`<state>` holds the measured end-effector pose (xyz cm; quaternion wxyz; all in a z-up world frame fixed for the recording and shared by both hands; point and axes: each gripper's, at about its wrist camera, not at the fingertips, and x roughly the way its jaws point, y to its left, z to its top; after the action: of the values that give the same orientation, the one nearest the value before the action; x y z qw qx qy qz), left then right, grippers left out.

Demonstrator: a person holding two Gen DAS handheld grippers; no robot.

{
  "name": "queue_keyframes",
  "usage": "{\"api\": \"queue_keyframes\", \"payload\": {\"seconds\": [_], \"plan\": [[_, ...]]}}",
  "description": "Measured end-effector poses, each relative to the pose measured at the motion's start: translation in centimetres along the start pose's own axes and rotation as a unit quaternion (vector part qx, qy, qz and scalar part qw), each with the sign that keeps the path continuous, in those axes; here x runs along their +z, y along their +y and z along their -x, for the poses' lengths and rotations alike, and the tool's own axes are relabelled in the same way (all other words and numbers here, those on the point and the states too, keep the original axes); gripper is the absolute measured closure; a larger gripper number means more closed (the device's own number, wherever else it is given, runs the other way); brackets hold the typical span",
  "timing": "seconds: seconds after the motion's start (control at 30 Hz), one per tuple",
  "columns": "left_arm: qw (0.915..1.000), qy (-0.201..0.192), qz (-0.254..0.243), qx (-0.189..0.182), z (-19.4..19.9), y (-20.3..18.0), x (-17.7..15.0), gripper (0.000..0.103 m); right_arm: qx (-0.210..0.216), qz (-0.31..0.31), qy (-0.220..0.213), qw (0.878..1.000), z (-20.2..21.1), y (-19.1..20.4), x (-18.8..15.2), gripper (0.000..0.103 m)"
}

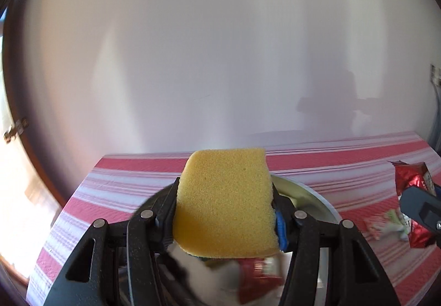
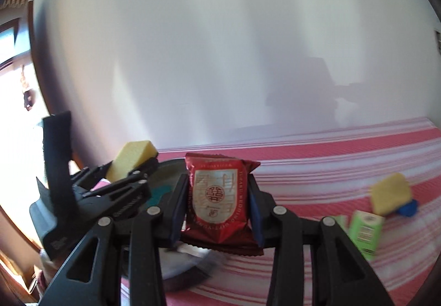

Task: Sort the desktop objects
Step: 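Carry the yellow sponge and red packet into the silver tin and open both grippers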

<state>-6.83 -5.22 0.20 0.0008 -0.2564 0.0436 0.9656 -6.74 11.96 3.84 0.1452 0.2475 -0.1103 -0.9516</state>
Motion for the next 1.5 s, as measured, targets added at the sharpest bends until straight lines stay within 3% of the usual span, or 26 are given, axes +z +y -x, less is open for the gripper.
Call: {"api": "queue_keyframes", "payload": {"seconds": [0.17, 0.43, 0.93, 1.0, 1.03, 1.07, 1.13, 1.3, 1.37, 1.43, 1.5], "plan": [[0.999, 0.02, 0.02, 0.035, -1.1, 3.6, 0.2, 0.046, 0.024, 0.018, 0.005, 1.0, -3.1, 3.1, 0.9, 0.063], [0.9937, 0.071, 0.048, 0.072, -4.0, 6.6, -0.1, 0.046, 0.047, 0.01, 0.031, 0.998, -7.5, 4.7, 2.3, 0.063], [0.9873, 0.113, 0.053, 0.098, -5.7, 7.4, -1.3, 0.046, 0.016, -0.023, 0.119, 0.992, -15.1, 4.4, 2.7, 0.063], [0.987, 0.114, 0.05, 0.101, -5.8, 7.2, -1.4, 0.045, 0.008, -0.022, 0.126, 0.992, -15.2, 4.0, 2.9, 0.06], [0.9868, 0.115, 0.049, 0.102, -5.9, 7.3, -1.4, 0.045, 0.004, -0.022, 0.125, 0.992, -15.2, 3.9, 2.9, 0.052], [0.987, 0.114, 0.049, 0.102, -5.9, 7.3, -1.4, 0.045, 0.002, -0.024, 0.119, 0.993, -15.0, 3.7, 3.0, 0.032], [0.9872, 0.11, 0.05, 0.104, -5.8, 7.5, -1.3, 0.045, -0.002, -0.023, 0.099, 0.995, -14.2, 3.7, 3.5, 0.017], [0.9886, 0.102, 0.053, 0.097, -5.8, 7.7, -1.2, 0.04, -0.01, -0.007, 0.056, 0.998, -11.9, 4.4, 3.9, 0.017], [0.9894, 0.091, 0.058, 0.097, -5.5, 7.9, -1.1, 0.022, -0.01, -0.006, 0.042, 0.999, -11.1, 4.5, 4.0, 0.017], [0.9897, 0.077, 0.062, 0.104, -5.8, 8.6, -1.1, 0.013, -0.014, -0.006, 0.023, 1.0, -10.2, 4.6, 3.9, 0.017], [0.9902, 0.061, 0.063, 0.109, -5.4, 8.7, -1.0, 0.012, -0.02, -0.007, 0.003, 1.0, -9.3, 4.6, 3.8, 0.015]]}}
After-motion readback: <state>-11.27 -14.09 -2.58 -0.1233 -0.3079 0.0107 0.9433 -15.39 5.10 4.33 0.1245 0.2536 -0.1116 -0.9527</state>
